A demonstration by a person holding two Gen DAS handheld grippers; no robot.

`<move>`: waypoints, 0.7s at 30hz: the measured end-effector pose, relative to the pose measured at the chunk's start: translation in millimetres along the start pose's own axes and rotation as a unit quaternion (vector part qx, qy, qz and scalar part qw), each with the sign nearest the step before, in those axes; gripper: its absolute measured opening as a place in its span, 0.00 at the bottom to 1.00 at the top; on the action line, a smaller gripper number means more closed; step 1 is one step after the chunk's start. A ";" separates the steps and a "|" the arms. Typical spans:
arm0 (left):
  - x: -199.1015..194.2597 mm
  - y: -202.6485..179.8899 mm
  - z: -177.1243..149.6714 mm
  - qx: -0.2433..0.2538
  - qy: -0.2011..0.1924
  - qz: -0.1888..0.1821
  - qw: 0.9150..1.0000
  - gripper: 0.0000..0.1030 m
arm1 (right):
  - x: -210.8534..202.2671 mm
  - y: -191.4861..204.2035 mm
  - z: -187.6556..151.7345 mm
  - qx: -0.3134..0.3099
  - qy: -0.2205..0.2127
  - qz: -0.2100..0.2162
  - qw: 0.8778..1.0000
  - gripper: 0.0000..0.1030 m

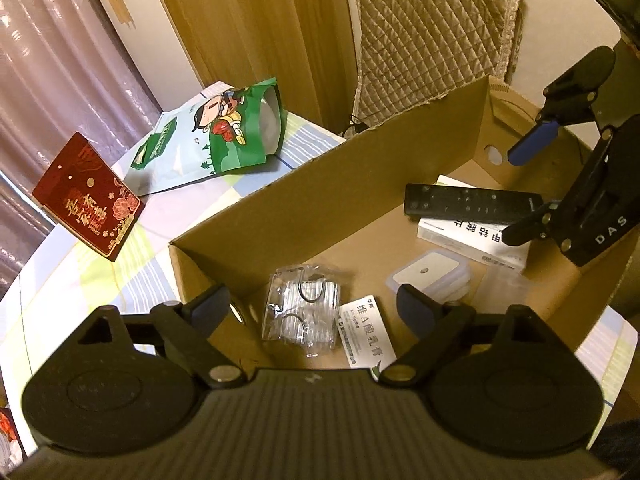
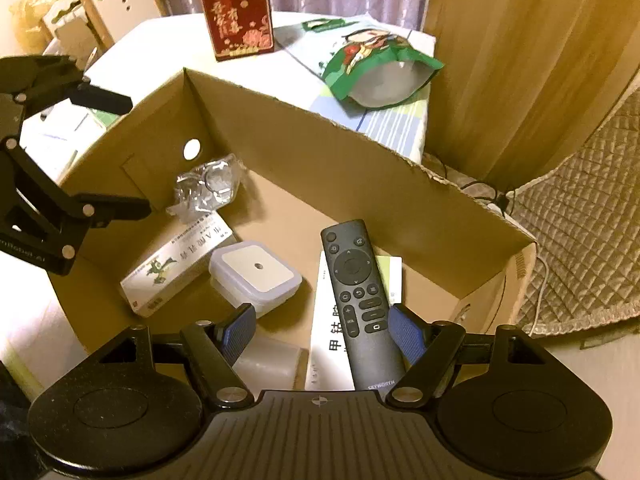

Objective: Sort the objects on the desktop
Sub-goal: 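Open the left gripper to drop the packet while the right releases the remote, then withdraw both grippers from the cardboard box back over the table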

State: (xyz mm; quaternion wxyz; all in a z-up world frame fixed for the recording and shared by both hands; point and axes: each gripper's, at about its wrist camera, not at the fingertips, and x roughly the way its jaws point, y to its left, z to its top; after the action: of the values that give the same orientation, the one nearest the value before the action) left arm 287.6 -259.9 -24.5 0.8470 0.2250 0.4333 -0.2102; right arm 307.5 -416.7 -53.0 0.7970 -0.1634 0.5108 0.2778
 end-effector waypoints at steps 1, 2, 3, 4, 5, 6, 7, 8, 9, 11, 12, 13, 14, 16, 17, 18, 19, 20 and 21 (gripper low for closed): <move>-2.4 -0.1 -1.0 -0.002 -0.001 -0.001 1.000 0.87 | -2.5 1.1 -1.0 0.004 -0.004 -0.002 1.000 0.74; -4.9 -0.3 -1.9 -0.003 -0.002 -0.001 1.000 0.88 | -5.0 2.1 -1.9 0.008 -0.008 -0.004 1.000 0.74; -7.3 -0.5 -2.8 -0.004 -0.003 -0.001 1.000 0.89 | -7.5 3.2 -2.9 0.012 -0.012 -0.006 1.000 0.74; -9.7 -0.9 -3.7 -0.005 -0.005 -0.001 1.000 0.90 | -10.0 4.3 -3.9 0.017 -0.015 -0.008 1.000 0.74; -12.2 -1.5 -4.8 -0.005 -0.006 -0.001 1.000 0.91 | -12.4 5.7 -4.9 0.021 -0.019 -0.010 1.000 0.74; -14.6 -1.9 -5.8 -0.005 -0.007 -0.001 1.000 0.92 | -14.8 6.9 -5.9 0.026 -0.022 -0.011 0.999 0.74; -16.8 -2.2 -6.9 -0.006 -0.007 -0.002 1.000 0.93 | -17.0 7.6 -6.8 0.031 -0.025 -0.013 0.999 0.74; -19.1 -2.3 -7.9 -0.007 -0.008 -0.002 1.000 0.93 | -19.2 8.3 -7.8 0.036 -0.029 -0.014 0.999 0.74; -21.3 -2.1 -8.7 -0.008 -0.010 -0.004 1.000 0.93 | -21.5 8.8 -8.6 0.042 -0.032 -0.015 0.998 0.74; -25.8 -1.7 -10.4 -0.011 -0.013 -0.006 1.000 0.94 | -26.5 9.8 -10.6 0.056 -0.040 -0.016 0.998 0.74; -28.0 -1.5 -11.2 -0.012 -0.014 -0.007 1.000 0.94 | -29.0 10.1 -11.7 0.062 -0.044 -0.016 0.997 0.74; -30.4 -1.5 -12.3 -0.013 -0.016 -0.008 1.000 0.94 | -31.9 10.4 -12.9 0.069 -0.049 -0.016 0.996 0.74; -32.8 -1.7 -13.5 -0.013 -0.018 -0.010 1.000 0.94 | -34.8 10.7 -14.2 0.075 -0.053 -0.016 0.996 0.74; -37.8 -2.0 -16.1 -0.014 -0.022 -0.014 1.000 0.94 | -40.6 11.8 -17.5 0.089 -0.063 -0.017 0.994 0.74; -40.3 -2.2 -17.4 -0.014 -0.024 -0.016 0.999 0.94 | -43.5 12.7 -19.9 0.097 -0.068 -0.019 0.993 0.74; -42.8 -2.4 -18.7 -0.015 -0.026 -0.018 0.999 0.94 | -46.4 13.7 -22.2 0.105 -0.073 -0.021 0.992 0.74; -45.3 -2.6 -20.0 -0.015 -0.028 -0.020 0.999 0.94 | -49.2 14.8 -24.6 0.112 -0.078 -0.023 0.990 0.74; -47.8 -2.8 -21.2 -0.015 -0.030 -0.022 0.999 0.94 | -51.4 16.1 -26.9 0.119 -0.082 -0.025 0.989 0.74; -50.3 -3.0 -22.5 -0.015 -0.032 -0.024 0.999 0.94 | -53.6 17.0 -29.1 0.126 -0.085 -0.026 0.988 0.75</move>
State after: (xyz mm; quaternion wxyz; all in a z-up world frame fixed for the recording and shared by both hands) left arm 244.6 -241.5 4.8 0.8586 0.1946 0.4143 -0.2307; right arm 258.7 -433.9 -16.5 0.8586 -0.0507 0.4677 0.2036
